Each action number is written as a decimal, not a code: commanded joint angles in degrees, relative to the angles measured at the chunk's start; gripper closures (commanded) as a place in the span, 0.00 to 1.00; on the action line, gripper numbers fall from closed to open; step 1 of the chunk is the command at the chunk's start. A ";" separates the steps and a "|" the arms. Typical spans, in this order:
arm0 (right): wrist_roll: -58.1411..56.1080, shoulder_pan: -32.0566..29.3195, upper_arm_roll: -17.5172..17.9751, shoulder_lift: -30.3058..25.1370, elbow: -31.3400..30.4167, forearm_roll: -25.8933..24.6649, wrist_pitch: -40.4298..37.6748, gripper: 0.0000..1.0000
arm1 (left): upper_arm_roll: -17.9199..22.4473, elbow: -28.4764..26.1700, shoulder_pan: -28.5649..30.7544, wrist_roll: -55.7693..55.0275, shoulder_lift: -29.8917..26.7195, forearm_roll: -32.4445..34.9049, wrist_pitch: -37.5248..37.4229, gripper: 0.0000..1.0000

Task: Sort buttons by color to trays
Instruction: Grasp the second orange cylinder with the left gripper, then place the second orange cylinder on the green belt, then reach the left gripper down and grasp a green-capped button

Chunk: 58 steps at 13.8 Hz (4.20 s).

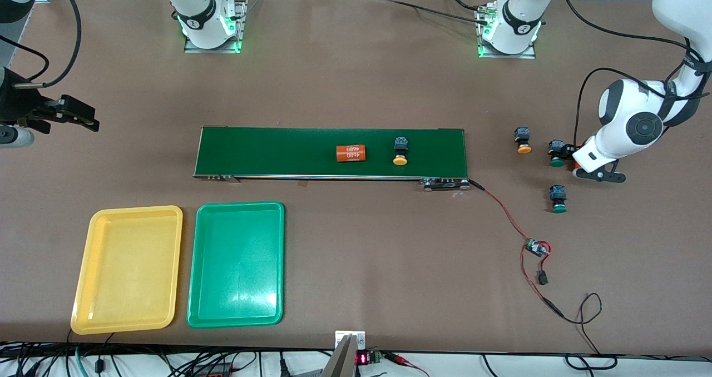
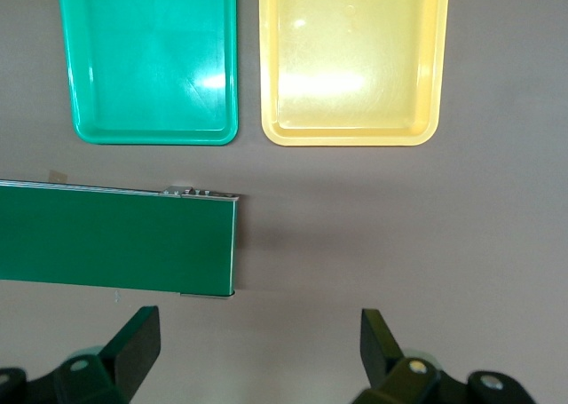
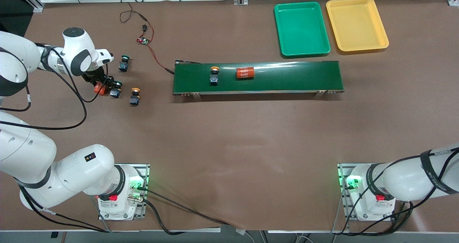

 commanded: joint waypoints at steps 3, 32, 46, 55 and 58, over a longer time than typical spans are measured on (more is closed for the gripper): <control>0.21 -0.05 0.16 -0.69 -0.20 -0.79 -0.23 0.00 | 0.76 0.38 -1.05 3.91 -4.92 -0.24 -1.67 0.86; 0.21 0.21 0.16 -0.25 -0.29 -0.79 -0.32 0.00 | -28.42 9.44 -20.47 44.95 -2.72 -10.96 -6.25 0.00; 0.21 -0.14 0.16 -0.07 -0.29 -0.61 0.29 0.00 | -7.15 5.93 -21.88 6.67 -13.46 -24.59 -25.24 0.00; 0.29 -0.49 -0.01 -0.07 0.50 -0.27 1.09 0.00 | -1.70 -11.46 -19.68 -0.38 -14.25 -24.15 -3.92 0.00; 0.29 -0.49 -0.01 -0.07 0.50 -0.53 1.17 0.00 | 0.32 -14.55 -19.68 -1.19 -13.46 -24.15 1.73 0.00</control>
